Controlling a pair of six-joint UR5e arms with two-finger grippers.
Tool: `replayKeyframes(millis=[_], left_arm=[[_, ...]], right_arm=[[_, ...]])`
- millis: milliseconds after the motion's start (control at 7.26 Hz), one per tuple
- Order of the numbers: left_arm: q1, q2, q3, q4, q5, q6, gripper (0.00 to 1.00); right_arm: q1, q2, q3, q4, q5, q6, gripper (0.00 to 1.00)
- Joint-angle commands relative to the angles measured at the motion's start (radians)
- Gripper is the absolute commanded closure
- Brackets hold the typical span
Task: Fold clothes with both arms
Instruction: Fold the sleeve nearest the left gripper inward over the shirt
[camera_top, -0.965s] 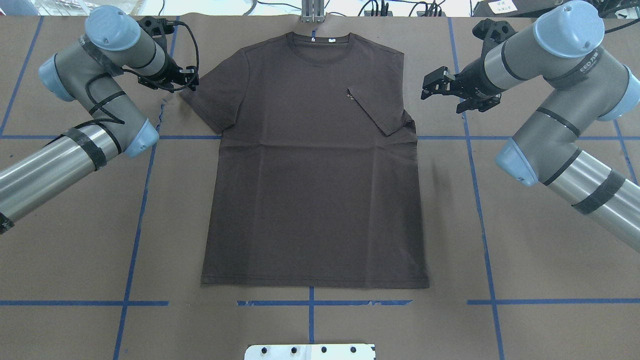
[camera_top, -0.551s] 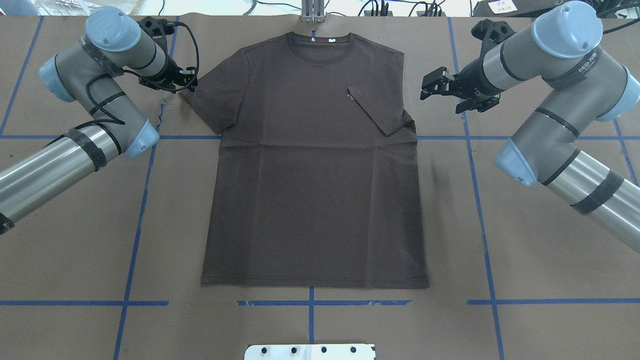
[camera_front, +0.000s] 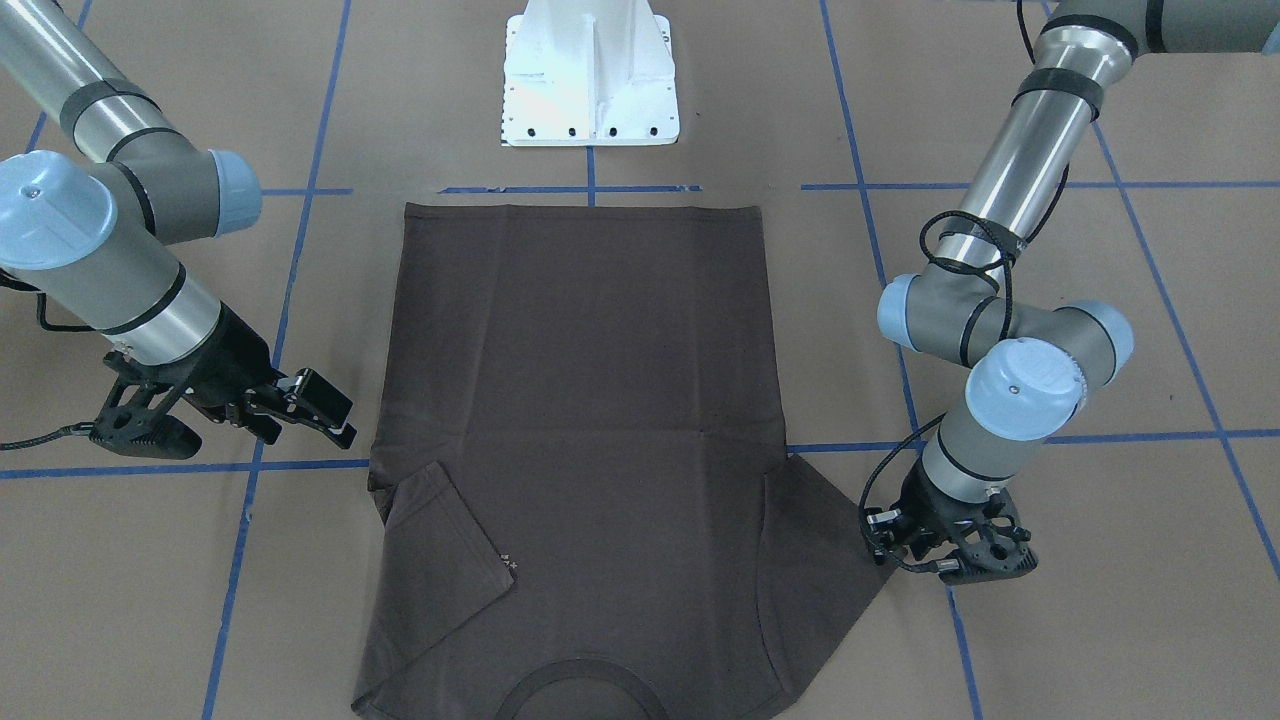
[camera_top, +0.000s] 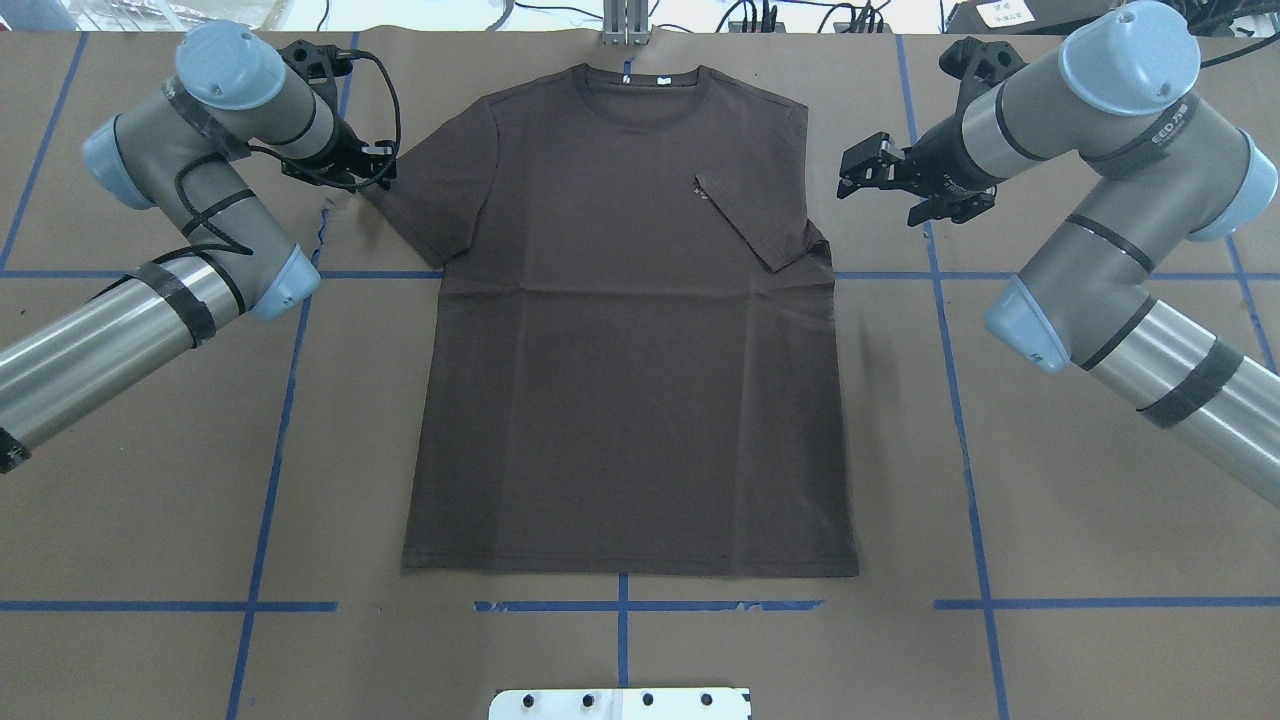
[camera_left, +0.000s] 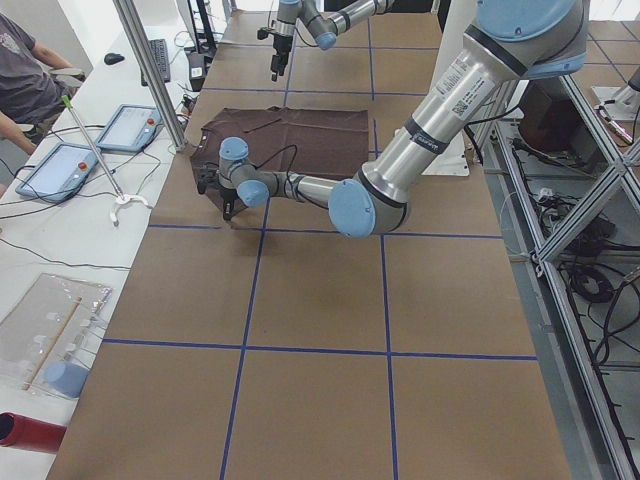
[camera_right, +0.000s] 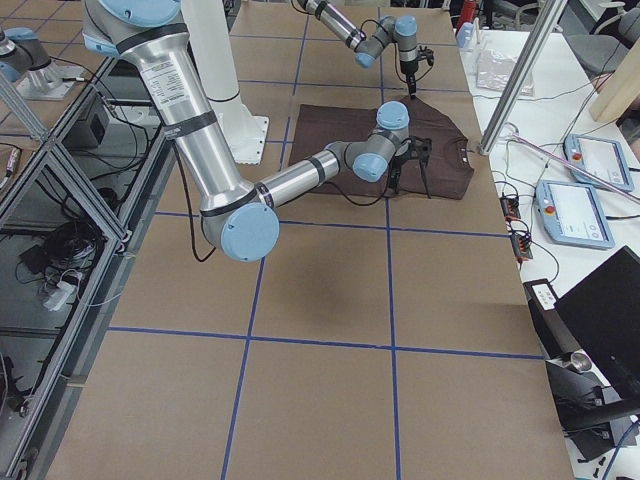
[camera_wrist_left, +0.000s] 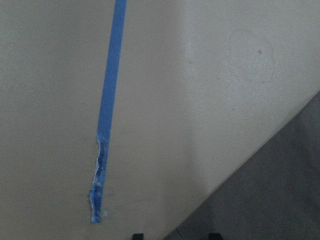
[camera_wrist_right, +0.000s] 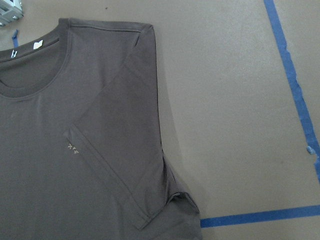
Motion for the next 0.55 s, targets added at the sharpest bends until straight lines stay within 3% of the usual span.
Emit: replayKeyframes(millis=[0,138,413], left_arm=[[0.001,0.000,0.001,-0.001,0.000,-0.001,0.92],[0.001,0.000,0.001,0.000,0.000,-0.001,1.00],[-0.001,-0.019,-0.022,0.008,-0.017,-0.002,1.00]], right_arm=[[0.000,0.003,0.006,0.000,0.003,0.001,0.00],[0.000,0.002,0.004,0.000,0.005,0.001,0.00],[0.001,0.002,0.006,0.000,0.006,0.001,0.00]])
